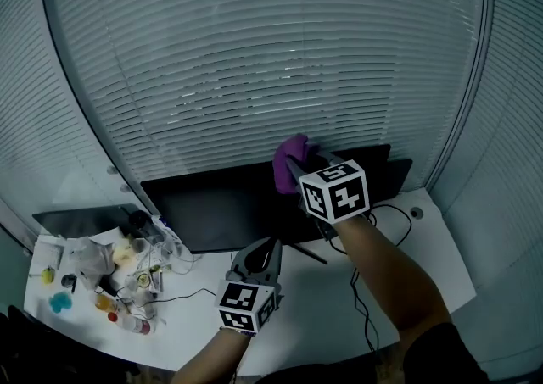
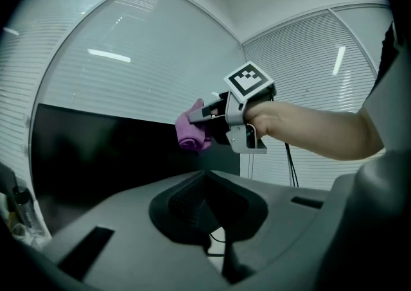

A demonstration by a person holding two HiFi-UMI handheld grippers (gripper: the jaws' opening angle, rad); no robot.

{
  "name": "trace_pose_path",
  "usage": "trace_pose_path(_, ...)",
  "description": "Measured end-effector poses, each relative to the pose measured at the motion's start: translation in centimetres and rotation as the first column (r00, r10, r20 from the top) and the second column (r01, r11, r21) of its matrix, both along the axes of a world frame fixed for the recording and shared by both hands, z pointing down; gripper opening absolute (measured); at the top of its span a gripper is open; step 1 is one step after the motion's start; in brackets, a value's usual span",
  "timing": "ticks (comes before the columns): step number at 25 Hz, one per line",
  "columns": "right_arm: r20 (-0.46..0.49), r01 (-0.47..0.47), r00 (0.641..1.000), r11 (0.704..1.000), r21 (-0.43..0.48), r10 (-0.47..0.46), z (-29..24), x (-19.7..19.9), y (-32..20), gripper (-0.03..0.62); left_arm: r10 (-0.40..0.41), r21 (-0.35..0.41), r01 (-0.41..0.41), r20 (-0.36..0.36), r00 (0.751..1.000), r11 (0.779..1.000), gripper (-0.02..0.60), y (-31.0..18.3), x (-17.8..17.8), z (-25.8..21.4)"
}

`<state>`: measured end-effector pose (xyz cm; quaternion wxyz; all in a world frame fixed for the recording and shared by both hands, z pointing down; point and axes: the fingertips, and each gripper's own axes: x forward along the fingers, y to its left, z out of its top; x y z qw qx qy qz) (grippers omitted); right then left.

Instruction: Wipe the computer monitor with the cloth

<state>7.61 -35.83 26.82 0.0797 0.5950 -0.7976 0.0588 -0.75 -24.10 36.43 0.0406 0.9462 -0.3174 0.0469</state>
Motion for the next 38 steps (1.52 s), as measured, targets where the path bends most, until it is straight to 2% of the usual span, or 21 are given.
trace_pose_path(9,0.027,-0.044,0.999,0.999,0.007,0.044,0.5,8.6,2.0,0.074,0.041,0.003,-0.041,0.027,0.999,0.999,0.006,1.4,6.9,0.9)
trace_pose_path(21,0.041,-0.12,0.992,0.993,-0.014,0.121,1.9,19.1,5.0,0.074,0.105,-0.02,-0.104,0.015,0.994,0.994,0.006,3.8,15.6,2.4)
trace_pose_path(27,0.054,-0.122,0.991,0.992,-0.023,0.123,2.8,21.6,5.6,0.074,0.106,-0.018,-0.106,0.021,0.994,0.994,0.006,4.6,17.8,2.8)
trace_pose_path(38,0.08,-0.104,0.991,0.994,-0.018,0.105,3.3,23.5,6.9,0.074,0.074,-0.019,-0.073,0.04,0.996,0.997,0.006,5.8,18.9,3.3)
